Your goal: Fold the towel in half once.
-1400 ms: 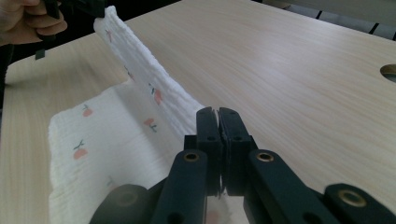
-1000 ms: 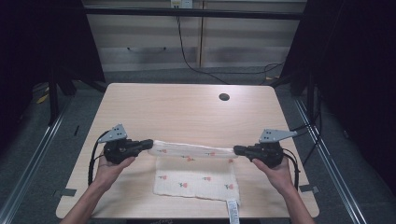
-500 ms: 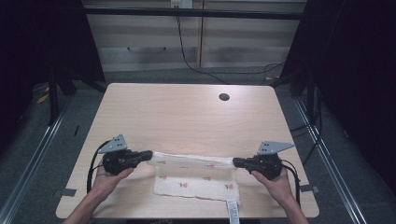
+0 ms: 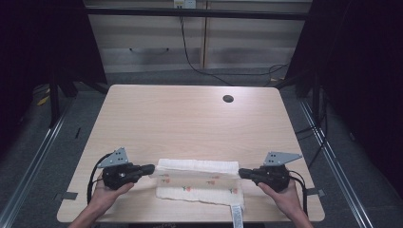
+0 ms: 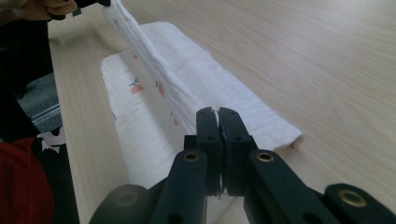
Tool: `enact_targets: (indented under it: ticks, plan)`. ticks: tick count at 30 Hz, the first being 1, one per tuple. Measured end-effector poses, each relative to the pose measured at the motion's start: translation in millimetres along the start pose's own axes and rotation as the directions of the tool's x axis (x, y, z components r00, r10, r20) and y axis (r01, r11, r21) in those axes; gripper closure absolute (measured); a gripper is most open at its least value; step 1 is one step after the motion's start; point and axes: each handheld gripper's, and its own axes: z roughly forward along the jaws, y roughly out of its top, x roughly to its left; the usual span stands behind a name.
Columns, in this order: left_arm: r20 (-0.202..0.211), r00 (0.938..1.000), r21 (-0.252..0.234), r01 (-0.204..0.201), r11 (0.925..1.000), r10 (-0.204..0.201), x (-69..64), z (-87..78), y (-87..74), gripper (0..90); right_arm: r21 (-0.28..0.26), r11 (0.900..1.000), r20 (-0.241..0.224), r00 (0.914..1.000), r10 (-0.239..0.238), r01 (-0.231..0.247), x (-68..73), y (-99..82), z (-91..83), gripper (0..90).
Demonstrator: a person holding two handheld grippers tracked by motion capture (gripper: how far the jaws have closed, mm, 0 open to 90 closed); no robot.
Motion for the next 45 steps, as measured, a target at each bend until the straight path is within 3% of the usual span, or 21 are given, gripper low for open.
enact_targets:
  ticks: [10, 20, 29, 37, 43, 45]
  plan:
    - [0.022, 0.9997, 0.052, 0.008, 0.9986, -0.009, -5.8, 4.0, -17.1, 87.6, 0.07, 0.9971, -0.023, 0.9993, 0.03, -0.028, 4.6, -20.0, 11.4, 87.7]
    - [0.052, 0.9986, 0.132, -0.005, 0.9912, -0.002, -15.1, 10.9, -26.0, 86.9, 0.112, 0.993, -0.038, 0.9983, 0.043, -0.039, 9.3, -31.7, 12.8, 86.2]
    - [0.06, 0.998, 0.136, 0.012, 0.9906, -0.02, -15.0, 8.7, -28.4, 78.9, 0.114, 0.9927, -0.045, 0.9979, 0.046, -0.041, 11.4, -35.7, 9.4, 80.3]
    - [0.051, 0.998, 0.088, 0.034, 0.9956, -0.038, -9.5, 2.1, -22.7, 69.5, 0.105, 0.9932, -0.046, 0.9974, 0.055, -0.05, 12.7, -33.9, 6.4, 71.0]
    - [0.024, 0.9982, 0.08, 0.053, 0.9954, -0.055, 0.2, 4.6, -14.9, 65.3, 0.084, 0.9943, -0.022, 0.9974, 0.068, -0.066, 5.9, -29.4, 6.4, 68.6]
    - [0.004, 0.9978, 0.099, 0.065, 0.993, -0.066, 7.2, 9.9, -11.4, 64.5, 0.075, 0.995, -0.016, 0.9976, 0.068, -0.066, 0.7, -26.4, 8.6, 68.6]
